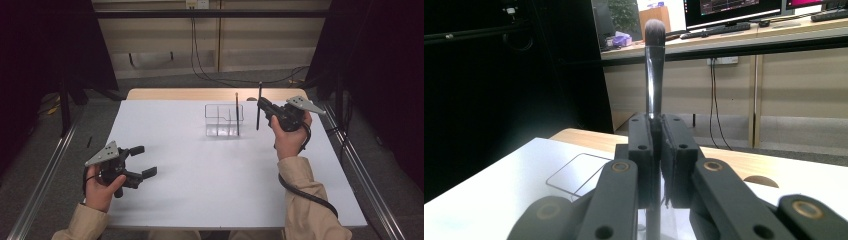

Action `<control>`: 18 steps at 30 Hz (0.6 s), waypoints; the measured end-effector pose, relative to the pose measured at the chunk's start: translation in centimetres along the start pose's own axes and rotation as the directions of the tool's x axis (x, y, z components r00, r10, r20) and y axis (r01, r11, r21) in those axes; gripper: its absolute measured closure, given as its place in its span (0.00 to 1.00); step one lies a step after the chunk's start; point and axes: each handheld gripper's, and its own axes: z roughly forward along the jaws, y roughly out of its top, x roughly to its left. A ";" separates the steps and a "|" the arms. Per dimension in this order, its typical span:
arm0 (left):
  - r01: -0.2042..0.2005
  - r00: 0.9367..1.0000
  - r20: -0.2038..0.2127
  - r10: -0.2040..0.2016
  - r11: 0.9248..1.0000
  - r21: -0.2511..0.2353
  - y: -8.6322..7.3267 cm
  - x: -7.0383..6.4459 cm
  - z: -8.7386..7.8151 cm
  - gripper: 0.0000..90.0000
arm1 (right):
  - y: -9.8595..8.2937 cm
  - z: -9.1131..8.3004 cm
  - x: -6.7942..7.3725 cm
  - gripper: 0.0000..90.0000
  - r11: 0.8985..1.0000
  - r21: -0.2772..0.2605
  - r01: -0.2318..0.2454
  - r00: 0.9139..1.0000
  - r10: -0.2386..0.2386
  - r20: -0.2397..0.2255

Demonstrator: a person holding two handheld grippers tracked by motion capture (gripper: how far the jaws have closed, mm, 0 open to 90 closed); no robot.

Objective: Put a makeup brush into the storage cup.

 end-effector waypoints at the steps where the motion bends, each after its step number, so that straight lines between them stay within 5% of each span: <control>1: -0.001 1.000 -0.002 0.001 1.000 0.004 0.0 0.0 0.0 0.01 | 0.0 0.1 0.1 0.94 1.000 -0.002 0.001 1.000 -0.001 -0.001; 18: 0.002 1.000 0.000 -0.002 1.000 0.000 0.0 0.1 -0.1 0.01 | 0.5 1.3 0.4 0.94 1.000 -0.027 0.001 1.000 -0.001 -0.023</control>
